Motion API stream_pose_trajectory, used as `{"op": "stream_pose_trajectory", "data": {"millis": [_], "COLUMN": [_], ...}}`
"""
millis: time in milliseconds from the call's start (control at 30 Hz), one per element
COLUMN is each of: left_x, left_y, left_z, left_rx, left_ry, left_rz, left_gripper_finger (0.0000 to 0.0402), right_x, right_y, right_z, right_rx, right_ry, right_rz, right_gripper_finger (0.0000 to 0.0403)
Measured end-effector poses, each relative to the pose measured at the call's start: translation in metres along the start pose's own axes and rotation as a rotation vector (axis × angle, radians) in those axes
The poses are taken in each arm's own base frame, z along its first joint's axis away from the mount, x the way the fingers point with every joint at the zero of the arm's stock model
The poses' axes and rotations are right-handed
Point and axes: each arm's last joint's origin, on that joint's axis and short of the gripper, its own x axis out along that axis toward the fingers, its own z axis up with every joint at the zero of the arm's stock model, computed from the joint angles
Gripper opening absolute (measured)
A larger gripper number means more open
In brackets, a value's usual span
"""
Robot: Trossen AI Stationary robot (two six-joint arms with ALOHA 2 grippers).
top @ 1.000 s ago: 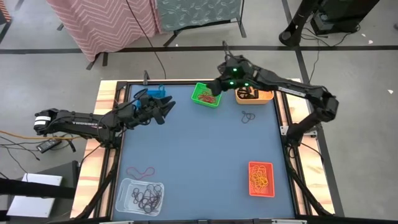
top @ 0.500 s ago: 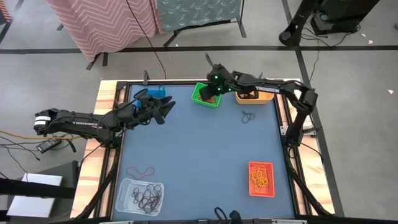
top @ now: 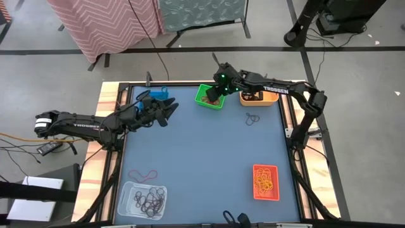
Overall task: Sort rubber bands into baskets
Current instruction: Put the brown rubber band into the transparent bin
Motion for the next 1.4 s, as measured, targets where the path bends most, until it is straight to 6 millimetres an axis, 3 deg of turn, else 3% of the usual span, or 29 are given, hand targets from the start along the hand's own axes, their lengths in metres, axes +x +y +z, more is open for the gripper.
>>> {"op": "stream_pose_trajectory", "data": {"millis": [200, 367, 500, 633, 733, 833, 1067, 1267, 1400], "left_x": [0.0, 0.0, 0.0, 0.0, 0.0, 0.0, 0.0, 0.0, 0.0], "left_y": [0.0, 0.0, 0.0, 0.0, 0.0, 0.0, 0.0, 0.0, 0.0], "left_z": [0.0, 0.0, 0.0, 0.0, 0.0, 0.0, 0.0, 0.0, 0.0], "left_rx": [-0.001, -0.001, 0.0, 0.0, 0.0, -0.001, -0.008, -0.03, -0.031], "left_ry": [0.0, 0.0, 0.0, 0.001, 0.001, 0.001, 0.0, 0.0, 0.0], "left_rz": [0.0, 0.0, 0.0, 0.001, 0.0, 0.0, 0.0, 0.0, 0.0], "left_gripper_finger": [0.0286, 0.0286, 0.0286, 0.0286, 0.0286, 0.0286, 0.0286, 0.0286, 0.0286], "right_x": [-0.023, -0.063, -0.086, -0.094, -0.088, -0.076, -0.042, -0.015, -0.006], "right_y": [-0.002, -0.006, -0.016, -0.038, -0.056, -0.066, -0.083, -0.094, -0.098], "right_z": [-0.003, -0.021, -0.053, -0.1, -0.13, -0.146, -0.149, -0.152, -0.155], "right_rx": [-0.05, -0.099, -0.112, 0.019, 0.16, 0.245, 0.241, 0.214, 0.186], "right_ry": [0.088, 0.232, 0.323, 0.378, 0.41, 0.405, 0.376, 0.449, 0.511], "right_rz": [0.072, -0.031, -0.105, -0.157, -0.198, -0.248, -0.511, -0.529, -0.527], "right_gripper_finger": [0.0253, 0.0277, 0.027, 0.0261, 0.0256, 0.0252, 0.025, 0.0245, 0.021]}}
